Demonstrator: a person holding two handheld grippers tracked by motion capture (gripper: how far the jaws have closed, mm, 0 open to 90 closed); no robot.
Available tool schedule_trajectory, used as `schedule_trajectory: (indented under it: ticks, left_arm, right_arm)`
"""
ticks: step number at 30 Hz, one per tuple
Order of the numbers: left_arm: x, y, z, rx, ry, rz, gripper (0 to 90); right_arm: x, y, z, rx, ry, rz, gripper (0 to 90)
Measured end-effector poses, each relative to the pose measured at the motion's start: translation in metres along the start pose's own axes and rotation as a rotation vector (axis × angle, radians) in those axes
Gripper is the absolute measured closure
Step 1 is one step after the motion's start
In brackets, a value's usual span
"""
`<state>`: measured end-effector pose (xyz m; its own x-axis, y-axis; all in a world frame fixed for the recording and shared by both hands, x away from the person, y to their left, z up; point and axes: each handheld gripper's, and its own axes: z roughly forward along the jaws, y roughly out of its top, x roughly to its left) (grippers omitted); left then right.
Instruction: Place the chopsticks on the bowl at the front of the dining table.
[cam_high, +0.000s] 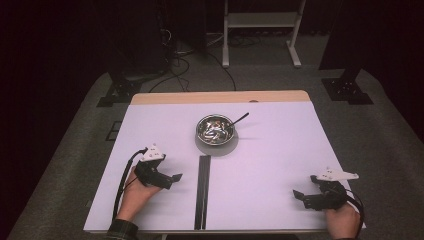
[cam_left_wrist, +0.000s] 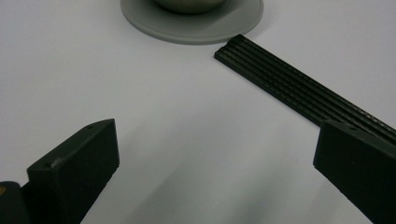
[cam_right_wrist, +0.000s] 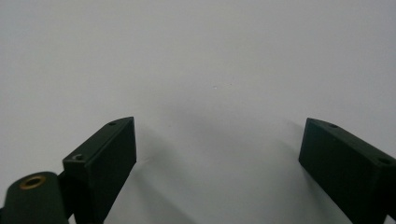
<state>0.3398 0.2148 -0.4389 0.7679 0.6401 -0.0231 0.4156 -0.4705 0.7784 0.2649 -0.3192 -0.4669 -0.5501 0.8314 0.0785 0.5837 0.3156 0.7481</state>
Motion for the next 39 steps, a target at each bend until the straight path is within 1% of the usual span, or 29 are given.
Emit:
schedule_trajectory:
  ticks: [2, 3, 4, 5, 7, 9, 11, 13, 14, 15, 16, 17, 18, 19, 20, 22, 23, 24, 25, 27, 30, 33, 36, 39]
  left_arm:
    - [-0.001, 0.002, 0.002, 0.005, -0.004, 0.005, 0.0]
    - [-0.002, 0.003, 0.003, 0.005, -0.005, 0.007, 0.0]
    - [-0.002, 0.003, 0.003, 0.005, -0.005, 0.007, 0.0]
    - [-0.002, 0.003, 0.003, 0.005, -0.005, 0.009, 0.0]
    - [-0.002, 0.003, 0.004, 0.004, -0.005, 0.006, 0.0]
    - [-0.002, 0.004, 0.005, -0.006, -0.006, 0.002, 0.0]
    - [-0.001, 0.005, 0.005, -0.008, -0.007, 0.006, 0.0]
    - [-0.001, 0.006, 0.006, -0.012, -0.005, 0.007, 0.0]
    - [0.0, 0.007, 0.006, -0.019, -0.004, 0.003, 0.0]
    - [0.0, 0.007, 0.006, -0.019, -0.004, 0.003, 0.0]
    - [0.0, 0.007, 0.007, -0.023, -0.007, -0.003, 0.0]
    - [0.001, 0.007, 0.007, -0.026, -0.01, -0.003, 0.0]
    - [0.001, 0.007, 0.008, -0.025, -0.008, -0.006, 0.0]
    - [0.001, 0.007, 0.009, -0.024, -0.01, -0.005, 0.0]
    - [0.001, 0.007, 0.01, -0.022, -0.011, -0.002, 0.0]
    - [0.001, 0.008, 0.011, -0.026, -0.015, -0.007, 0.0]
    - [0.001, 0.008, 0.012, -0.026, -0.017, -0.007, 0.0]
    - [0.001, 0.009, 0.013, -0.019, -0.019, -0.004, 0.0]
    - [-0.001, 0.012, 0.014, -0.013, -0.012, 0.012, 0.0]
    - [0.0, 0.013, 0.014, -0.015, -0.011, 0.016, 0.0]
    - [-0.001, 0.016, 0.02, -0.016, -0.02, 0.011, 0.0]
    - [0.0, 0.019, 0.022, -0.013, -0.024, 0.018, 0.0]
    - [0.002, 0.022, 0.027, -0.024, -0.038, 0.008, 0.0]
    - [0.003, 0.025, 0.03, -0.019, -0.034, 0.016, 0.0]
  right_arm:
    - [0.0, 0.0, 0.0, 0.002, -0.001, -0.002, 9.2]
    - [0.004, 0.0, 0.001, 0.014, -0.023, -0.031, 8.9]
    - [0.004, 0.0, 0.001, 0.014, -0.023, -0.031, 8.9]
    - [0.005, 0.001, 0.002, 0.019, -0.032, -0.042, 8.7]
    - [0.005, 0.002, 0.003, 0.023, -0.026, -0.047, 8.6]
    - [0.002, 0.002, 0.002, 0.015, -0.01, -0.032, 8.6]
    - [0.002, 0.003, 0.003, 0.014, -0.009, -0.029, 8.7]
    - [0.003, 0.003, 0.003, 0.018, -0.02, -0.049, 9.0]
    - [0.004, 0.004, 0.002, 0.007, -0.024, -0.058, 14.5]
    - [0.004, 0.004, 0.002, 0.007, -0.024, -0.058, 14.5]
    - [0.003, 0.005, 0.0, -0.013, -0.023, -0.065, 11.8]
    - [0.003, 0.005, 0.0, -0.013, -0.023, -0.065, 11.8]
    - [0.002, 0.005, 0.0, -0.012, -0.017, -0.055, 12.5]
    - [0.0, 0.006, 0.001, -0.002, -0.015, -0.054, 12.3]
    - [0.0, 0.006, 0.001, -0.002, -0.015, -0.054, 12.3]
    - [-0.002, 0.009, 0.004, 0.016, -0.025, -0.059, 12.2]
    - [-0.004, 0.01, 0.005, 0.018, -0.023, -0.049, 12.2]
    - [-0.006, 0.011, 0.005, 0.018, -0.023, -0.048, 12.3]
    - [-0.009, 0.013, 0.007, 0.027, -0.021, -0.039, 12.3]
    - [-0.01, 0.013, 0.008, 0.031, -0.021, -0.037, 12.2]
    - [-0.014, 0.016, 0.011, 0.037, -0.019, -0.036, 12.2]
    - [-0.015, 0.017, 0.012, 0.04, -0.02, -0.038, 11.8]
    - [-0.013, 0.016, 0.013, 0.036, -0.024, -0.043, 10.8]
    - [-0.013, 0.016, 0.013, 0.037, -0.027, -0.054, 9.8]
